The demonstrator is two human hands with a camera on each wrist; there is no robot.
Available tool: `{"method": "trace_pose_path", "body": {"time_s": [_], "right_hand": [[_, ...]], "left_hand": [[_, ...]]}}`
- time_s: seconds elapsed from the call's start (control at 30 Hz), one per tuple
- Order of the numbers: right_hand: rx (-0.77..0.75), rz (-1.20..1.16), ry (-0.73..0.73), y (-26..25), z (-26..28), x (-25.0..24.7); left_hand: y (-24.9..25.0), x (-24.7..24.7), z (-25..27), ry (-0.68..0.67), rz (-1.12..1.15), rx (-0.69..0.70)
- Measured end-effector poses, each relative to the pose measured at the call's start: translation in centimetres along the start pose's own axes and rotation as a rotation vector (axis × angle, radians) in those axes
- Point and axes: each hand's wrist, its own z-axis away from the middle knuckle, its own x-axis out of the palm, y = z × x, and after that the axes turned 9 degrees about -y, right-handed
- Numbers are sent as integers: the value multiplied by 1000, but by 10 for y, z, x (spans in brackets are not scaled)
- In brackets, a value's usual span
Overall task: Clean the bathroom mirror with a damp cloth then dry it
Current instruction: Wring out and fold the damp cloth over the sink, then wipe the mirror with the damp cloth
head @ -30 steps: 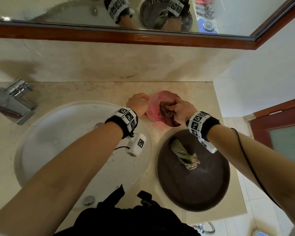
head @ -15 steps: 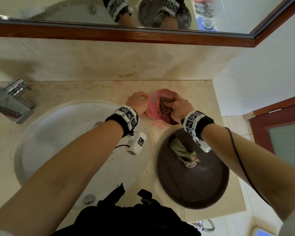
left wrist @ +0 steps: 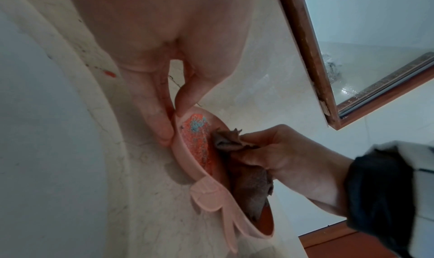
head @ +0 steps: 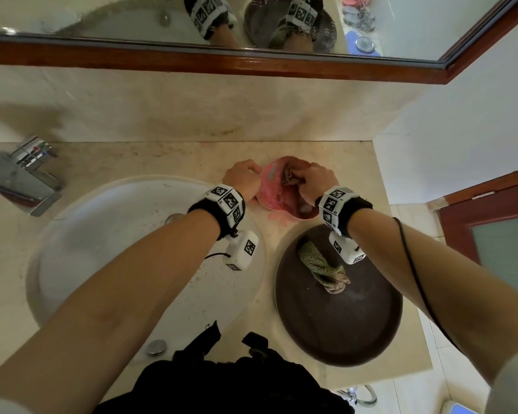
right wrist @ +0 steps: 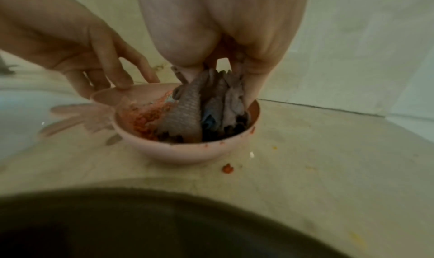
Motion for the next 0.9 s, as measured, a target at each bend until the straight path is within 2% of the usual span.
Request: {"method": "trace_pose_path", "body": {"time_s": [0.17, 0.4, 0.47, 0.53, 0.63, 0.73, 0.9], "right_hand": [[-63, 102, -71, 1, 6, 5], [-176, 97, -181, 16, 13, -2], [-140, -27, -155, 15, 14, -3], [-36, -188, -88, 13, 16, -3], [63, -527, -24, 12, 22, -4], [75, -812, 18, 11, 32, -13], [23, -1113, 126, -5, 56, -41]], "left_hand": [[-2, 0, -1, 0, 0, -7], [0, 3, 2, 24, 2, -24], [1, 3, 5, 12, 0, -18], [0, 3, 10, -13, -12, -11], [3, -3, 17, -58, -48, -10], [14, -15, 27, -51, -65, 14], [41, -45, 44, 27, -97, 136]]}}
